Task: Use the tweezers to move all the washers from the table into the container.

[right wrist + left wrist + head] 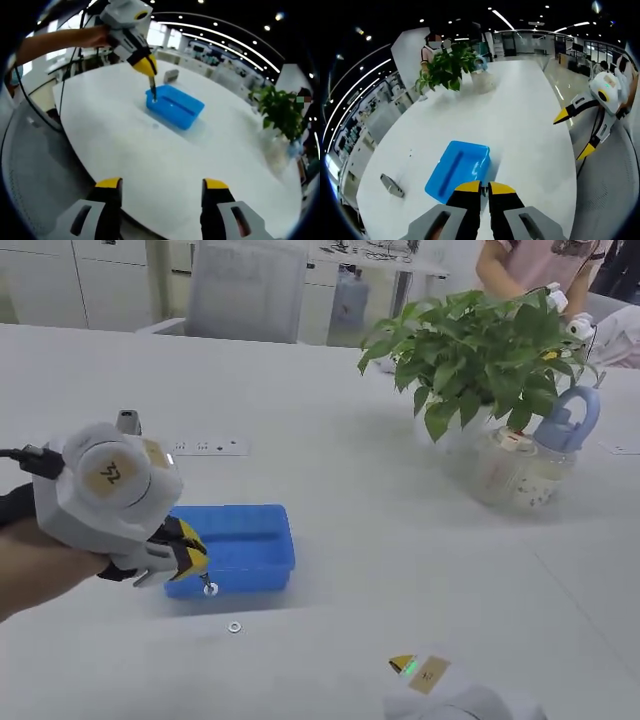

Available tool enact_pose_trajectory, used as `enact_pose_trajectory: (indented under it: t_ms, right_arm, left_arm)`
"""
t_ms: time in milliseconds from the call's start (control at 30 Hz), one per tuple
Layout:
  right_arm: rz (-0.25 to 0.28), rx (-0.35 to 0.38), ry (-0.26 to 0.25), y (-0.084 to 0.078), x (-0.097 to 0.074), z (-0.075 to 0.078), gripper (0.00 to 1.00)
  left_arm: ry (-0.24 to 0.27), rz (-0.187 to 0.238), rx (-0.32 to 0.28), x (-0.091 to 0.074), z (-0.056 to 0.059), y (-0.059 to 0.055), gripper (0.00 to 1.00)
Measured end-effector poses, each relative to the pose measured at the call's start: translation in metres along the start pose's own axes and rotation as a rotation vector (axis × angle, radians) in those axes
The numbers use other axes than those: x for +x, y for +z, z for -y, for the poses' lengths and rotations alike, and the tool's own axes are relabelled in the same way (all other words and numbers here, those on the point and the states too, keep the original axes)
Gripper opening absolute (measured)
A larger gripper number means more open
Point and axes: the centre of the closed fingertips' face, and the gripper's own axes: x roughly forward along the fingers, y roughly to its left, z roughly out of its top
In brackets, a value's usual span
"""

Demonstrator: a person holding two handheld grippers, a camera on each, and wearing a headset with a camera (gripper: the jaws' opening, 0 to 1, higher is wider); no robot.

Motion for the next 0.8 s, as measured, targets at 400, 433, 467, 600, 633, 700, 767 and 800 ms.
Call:
enact_pose_trajectory:
  t_ms: [400,433,467,600,633,700,767,800]
  right_arm:
    - [0.0,0.011,0.0,0.0,0.0,0.0,0.63]
    - [-0.001,0.01,-0.001,0.0,0.0,0.0,0.63]
    - [-0.001,0.011,-0.002,-0.001,0.0,0.001,0.63]
    - [0.0,0.018,-0.001,0.0,0.0,0.001,0.63]
    - [0.001,0.019,0.0,0.0,0.0,0.001,0.63]
    - [0.002,0.021,0.0,0.0,0.0,0.001,0.63]
    - [0.005,0.025,0.002,0.0,0.0,0.001,0.64]
    - [0.006,0.028,0.003,0.001,0.0,0.001,0.64]
  left_arm:
    - [0.015,0.049,-0.003,0.002,-0.019,0.019,0.01]
    - [0.017,0.05,-0.003,0.003,-0.021,0.02,0.01]
    - [0.021,0.05,-0.004,0.004,-0.022,0.02,0.01]
    - [0.024,0.058,-0.027,0.012,-0.029,0.018,0.01]
    - [0.027,0.057,-0.031,0.014,-0.03,0.017,0.01]
    - [0.032,0.051,-0.032,0.019,-0.033,0.015,0.01]
    - [0.032,0.047,-0.039,0.023,-0.036,0.013,0.01]
    - [0.031,0.045,-0.042,0.025,-0.037,0.012,0.01]
